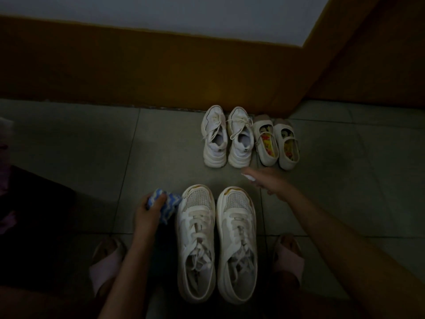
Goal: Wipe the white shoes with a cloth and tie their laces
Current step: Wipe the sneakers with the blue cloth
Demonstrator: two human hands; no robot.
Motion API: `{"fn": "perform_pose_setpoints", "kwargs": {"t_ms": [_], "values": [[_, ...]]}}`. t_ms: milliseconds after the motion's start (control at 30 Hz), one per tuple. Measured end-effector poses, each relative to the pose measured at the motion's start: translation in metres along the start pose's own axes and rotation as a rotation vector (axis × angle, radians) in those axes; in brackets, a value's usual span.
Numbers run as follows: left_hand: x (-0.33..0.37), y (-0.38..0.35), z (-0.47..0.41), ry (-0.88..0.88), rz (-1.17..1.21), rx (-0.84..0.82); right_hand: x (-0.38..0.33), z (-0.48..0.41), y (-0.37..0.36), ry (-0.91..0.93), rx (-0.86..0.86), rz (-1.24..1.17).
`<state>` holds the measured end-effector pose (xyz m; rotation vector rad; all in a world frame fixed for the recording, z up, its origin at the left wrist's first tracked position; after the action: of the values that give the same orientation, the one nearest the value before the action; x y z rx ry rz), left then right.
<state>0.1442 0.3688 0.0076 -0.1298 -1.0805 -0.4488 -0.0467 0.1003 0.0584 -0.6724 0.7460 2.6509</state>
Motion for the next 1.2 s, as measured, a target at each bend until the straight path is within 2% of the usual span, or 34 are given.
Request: {"fn": "perform_pose_setpoints", "kwargs": {"t_ms": [333,533,833,933,1067,1200], "values": [[-0.004,0.005,-0.003,-0.025,0.013,0.008,-0.033,-0.026,-0.026,0.188,0.058,0.419],[-0.005,0.008,-0.002,-0.038,0.025,0.013,-0.036,-0.026,-0.026,0.234,0.113,0.454],[-0.003,0.01,0.002,-0.036,0.014,0.021,-0.05,-0.019,-0.038,0.257,0.043,0.552],[0.001,0.009,0.006,-0.049,0.019,0.019,-0.046,-0.022,-0.036,0.273,0.095,0.586],[0.002,0.01,0.005,-0.039,0.013,0.024,-0.029,-0.026,-0.014,0.23,0.185,0.399],[0.0,0.01,0.006,-0.02,-0.006,0.012,-0.005,-0.02,0.004,0.123,0.195,0.007]]}}
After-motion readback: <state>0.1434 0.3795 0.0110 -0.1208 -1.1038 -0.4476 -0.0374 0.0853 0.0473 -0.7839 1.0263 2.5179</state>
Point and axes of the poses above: each hand's wrist, its own z-axis away from the middle knuckle, its own y-axis out of the back of the hand, x = y × z, the point moved 10 cm from there along -z, towards the middle knuckle, and after that the axes turned 4 degrees about -y, right-handed, at the moved point
